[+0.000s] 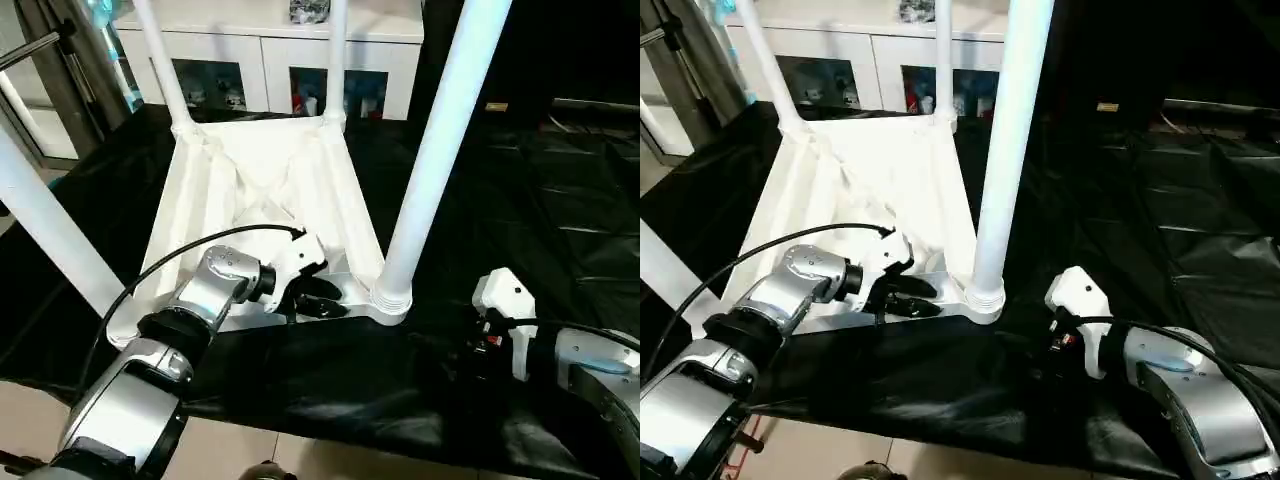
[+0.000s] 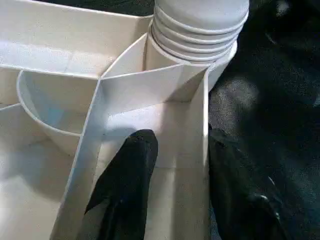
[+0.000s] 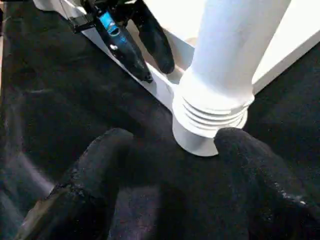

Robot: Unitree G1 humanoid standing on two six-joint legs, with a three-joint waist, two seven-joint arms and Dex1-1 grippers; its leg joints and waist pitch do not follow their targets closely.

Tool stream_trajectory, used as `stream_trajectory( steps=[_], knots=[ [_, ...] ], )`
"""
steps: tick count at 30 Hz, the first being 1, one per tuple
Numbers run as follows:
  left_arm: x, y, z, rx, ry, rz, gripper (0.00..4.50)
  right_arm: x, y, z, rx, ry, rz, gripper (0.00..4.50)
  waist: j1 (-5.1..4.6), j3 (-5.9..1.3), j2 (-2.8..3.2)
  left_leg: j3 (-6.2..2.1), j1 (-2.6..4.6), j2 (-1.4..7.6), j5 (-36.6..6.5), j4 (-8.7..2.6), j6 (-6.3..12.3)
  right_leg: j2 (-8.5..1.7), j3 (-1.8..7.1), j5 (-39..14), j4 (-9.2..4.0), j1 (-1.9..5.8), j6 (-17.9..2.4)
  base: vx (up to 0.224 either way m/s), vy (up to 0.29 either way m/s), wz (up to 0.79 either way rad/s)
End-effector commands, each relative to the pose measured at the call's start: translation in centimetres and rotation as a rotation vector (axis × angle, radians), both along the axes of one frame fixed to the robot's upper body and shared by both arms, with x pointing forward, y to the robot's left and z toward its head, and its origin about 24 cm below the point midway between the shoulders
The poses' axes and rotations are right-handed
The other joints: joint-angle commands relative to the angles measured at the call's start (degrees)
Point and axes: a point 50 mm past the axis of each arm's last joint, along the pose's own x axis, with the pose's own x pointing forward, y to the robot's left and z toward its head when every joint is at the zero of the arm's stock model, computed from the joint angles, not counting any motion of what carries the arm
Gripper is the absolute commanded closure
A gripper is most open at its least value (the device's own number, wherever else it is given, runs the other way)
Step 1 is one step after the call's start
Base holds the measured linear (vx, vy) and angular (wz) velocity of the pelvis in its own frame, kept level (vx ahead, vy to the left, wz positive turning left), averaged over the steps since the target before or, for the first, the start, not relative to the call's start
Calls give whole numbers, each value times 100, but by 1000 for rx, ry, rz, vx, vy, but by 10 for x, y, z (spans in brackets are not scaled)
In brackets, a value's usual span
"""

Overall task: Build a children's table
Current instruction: Rotate leg to tighten

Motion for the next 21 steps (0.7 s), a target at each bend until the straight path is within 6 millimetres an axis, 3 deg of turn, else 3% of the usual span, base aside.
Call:
stream_trajectory(
  steps=[1,12,13,15,17,18,21],
  knots=[
    [2,4,-1,26,16,14,306,2,2,2,0,-18,12,136,8,-332,-144,-294,92,685,-768,-453,444,-754,337,-555,-444,203,-1501,0,0,0],
    [-3,9,-6,39,45,2,394,7,5,3,2,-26,18,136,-5,-323,-169,-298,99,701,-811,-478,397,-753,343,-697,-446,185,-1463,0,0,0],
    [-5,9,-7,34,47,2,403,6,4,3,2,-27,18,136,-10,-324,-234,-290,91,699,-764,-476,420,-764,343,-653,-437,197,-1465,0,0,0],
    [-6,11,-8,33,46,11,414,6,5,3,2,-29,20,136,-5,-319,-202,-284,90,690,-749,-469,434,-762,342,-709,-447,181,-1447,0,0,0],
    [-11,18,-12,30,57,30,425,6,5,2,4,-27,21,136,-13,-310,-245,-286,84,694,-752,-480,436,-758,338,-788,-450,182,-1422,0,0,0],
    [-14,23,-13,30,62,43,445,6,5,2,5,-27,20,136,-20,-322,-236,-300,79,718,-736,-484,422,-773,336,-727,-421,188,-1433,0,0,0],
    [-22,32,-14,26,58,60,445,7,5,1,8,-26,18,136,-84,-298,-273,-279,83,693,-825,-500,421,-743,325,-835,-459,163,-1412,0,0,0]
  ],
)
